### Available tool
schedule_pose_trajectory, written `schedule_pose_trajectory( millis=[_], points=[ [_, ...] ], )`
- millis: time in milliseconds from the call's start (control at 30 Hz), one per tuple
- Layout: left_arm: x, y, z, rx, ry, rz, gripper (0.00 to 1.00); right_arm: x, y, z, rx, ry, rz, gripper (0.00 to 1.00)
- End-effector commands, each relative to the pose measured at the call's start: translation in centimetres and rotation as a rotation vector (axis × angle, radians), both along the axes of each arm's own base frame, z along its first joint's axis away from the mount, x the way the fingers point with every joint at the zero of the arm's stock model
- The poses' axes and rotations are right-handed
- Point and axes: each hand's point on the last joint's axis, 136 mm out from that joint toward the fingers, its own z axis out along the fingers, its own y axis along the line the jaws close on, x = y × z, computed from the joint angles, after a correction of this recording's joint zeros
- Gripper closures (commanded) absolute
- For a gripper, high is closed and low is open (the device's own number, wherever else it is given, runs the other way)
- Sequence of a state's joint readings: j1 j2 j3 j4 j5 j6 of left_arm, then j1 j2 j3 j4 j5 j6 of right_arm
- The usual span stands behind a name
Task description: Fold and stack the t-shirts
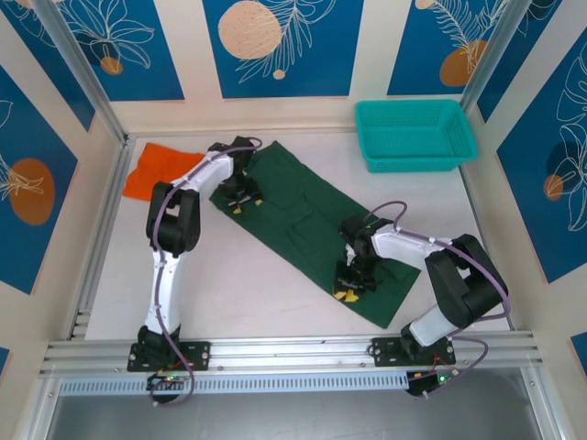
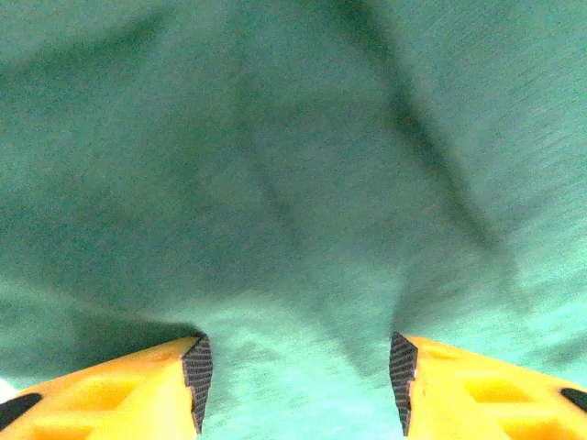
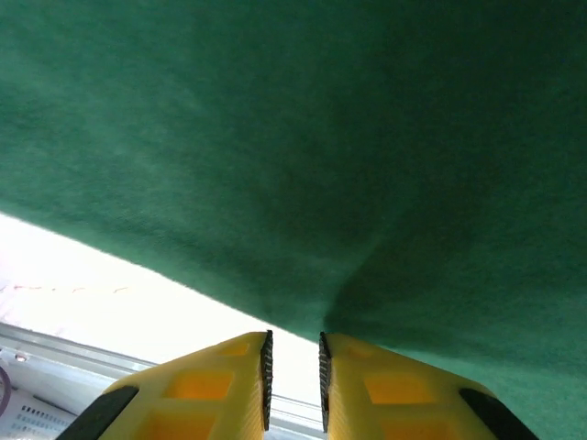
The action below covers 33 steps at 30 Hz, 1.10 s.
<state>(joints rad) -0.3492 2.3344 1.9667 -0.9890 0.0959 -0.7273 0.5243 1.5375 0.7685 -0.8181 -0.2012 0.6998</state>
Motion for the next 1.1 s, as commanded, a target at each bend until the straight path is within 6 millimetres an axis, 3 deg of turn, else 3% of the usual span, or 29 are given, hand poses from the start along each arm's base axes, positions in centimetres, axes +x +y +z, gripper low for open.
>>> schedule_pose_trajectory(
  millis=[0, 167, 367, 533, 633, 767, 867, 967, 1067],
  points=[
    [1.0, -1.3, -2.8, 0.009, 0.034, -0.013, 0.45, 0.2, 0.1, -0.8, -0.016, 0.01, -0.04, 0.76],
    [5.2, -3.0, -5.0, -0.005, -0.014, -0.003, 0.46, 0.3, -0.1, -1.7, -0.028, 0.051, -0.057, 0.76],
    [10.8, -6.1, -6.1, -0.145, -0.169, 0.046, 0.46, 1.1, 1.1, -1.8, 0.012, 0.092, -0.105, 0.76],
    [13.7, -6.4, -4.4, -0.213, -0.26, 0.079, 0.42, 2.7, 3.0, -1.4, 0.063, 0.127, -0.155, 0.76],
    [14.4, -5.1, -1.3, -0.225, -0.294, 0.083, 0.29, 3.5, 4.0, -1.3, 0.083, 0.139, -0.166, 0.76],
    [13.6, -3.0, 5.4, -0.187, -0.348, 0.046, 0.16, 3.6, 4.4, -2.0, 0.078, 0.175, -0.2, 0.76],
    [11.2, -0.7, 9.5, -0.114, -0.345, 0.03, 0.13, 3.7, 4.8, -2.4, 0.086, 0.198, -0.237, 0.76],
    [7.7, 1.8, 12.1, -0.025, -0.322, 0.029, 0.1, 4.0, 5.5, -2.6, 0.087, 0.205, -0.258, 0.75],
    [3.5, 3.7, 12.8, 0.029, -0.272, 0.043, 0.08, 3.6, 6.7, -2.8, 0.086, 0.221, -0.259, 0.75]
  ],
)
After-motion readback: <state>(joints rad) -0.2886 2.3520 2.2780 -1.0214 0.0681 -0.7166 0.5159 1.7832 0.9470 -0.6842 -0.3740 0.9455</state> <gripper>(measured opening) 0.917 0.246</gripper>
